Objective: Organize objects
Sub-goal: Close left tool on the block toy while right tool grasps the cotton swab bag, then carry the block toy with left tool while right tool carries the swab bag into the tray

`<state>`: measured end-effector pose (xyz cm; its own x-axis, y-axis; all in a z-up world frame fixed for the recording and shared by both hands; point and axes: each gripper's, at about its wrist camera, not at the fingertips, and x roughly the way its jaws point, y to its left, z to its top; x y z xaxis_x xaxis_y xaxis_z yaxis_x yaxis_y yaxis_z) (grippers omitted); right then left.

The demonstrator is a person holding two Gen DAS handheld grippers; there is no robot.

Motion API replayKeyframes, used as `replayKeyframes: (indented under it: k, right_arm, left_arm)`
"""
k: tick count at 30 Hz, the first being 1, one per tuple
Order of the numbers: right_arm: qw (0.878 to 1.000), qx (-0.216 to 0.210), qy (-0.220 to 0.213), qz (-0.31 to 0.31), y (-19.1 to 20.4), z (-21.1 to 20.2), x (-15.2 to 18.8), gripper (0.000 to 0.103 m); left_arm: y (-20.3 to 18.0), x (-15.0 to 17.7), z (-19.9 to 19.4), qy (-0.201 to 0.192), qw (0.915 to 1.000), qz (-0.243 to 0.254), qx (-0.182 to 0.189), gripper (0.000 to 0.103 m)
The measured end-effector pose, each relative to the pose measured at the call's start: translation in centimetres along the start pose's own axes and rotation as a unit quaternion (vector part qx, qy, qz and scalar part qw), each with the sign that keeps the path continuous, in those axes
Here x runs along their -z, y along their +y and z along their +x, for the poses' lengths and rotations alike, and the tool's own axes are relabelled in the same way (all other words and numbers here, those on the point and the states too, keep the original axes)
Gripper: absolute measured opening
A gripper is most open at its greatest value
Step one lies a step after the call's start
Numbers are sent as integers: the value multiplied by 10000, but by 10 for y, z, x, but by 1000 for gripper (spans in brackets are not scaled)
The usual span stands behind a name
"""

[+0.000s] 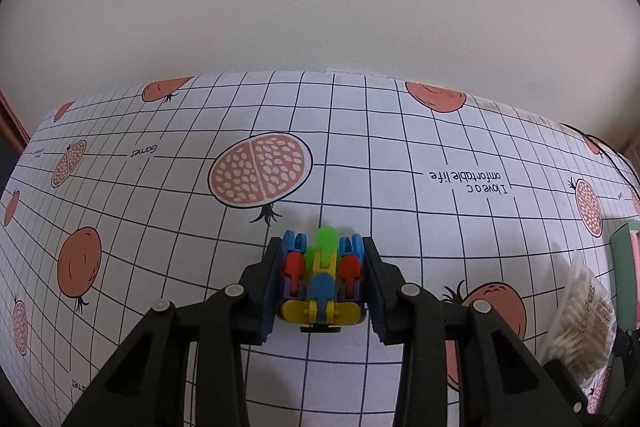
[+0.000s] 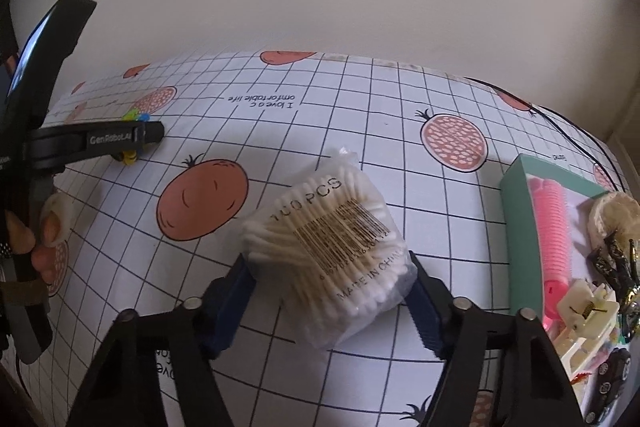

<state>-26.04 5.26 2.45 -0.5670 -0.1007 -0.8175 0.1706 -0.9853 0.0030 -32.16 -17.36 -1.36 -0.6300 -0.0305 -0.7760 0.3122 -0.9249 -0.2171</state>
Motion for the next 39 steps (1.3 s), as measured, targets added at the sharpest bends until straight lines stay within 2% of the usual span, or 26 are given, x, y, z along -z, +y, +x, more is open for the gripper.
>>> replayKeyframes:
  k: [14, 26, 39]
  right_arm:
    - [10000, 43, -30, 72, -6, -1, -1, 54]
    - [9999, 18, -20, 118, -8, -2, -3, 47]
    - [9993, -136, -151, 312, -20, -21, -10, 46]
  left_arm:
    - [0, 1, 0, -40, 10000, 13, -29, 38]
    - [-2, 3, -3, -23, 10000, -18, -62, 38]
    - [-10, 8, -8, 80, 9999, -107, -55, 38]
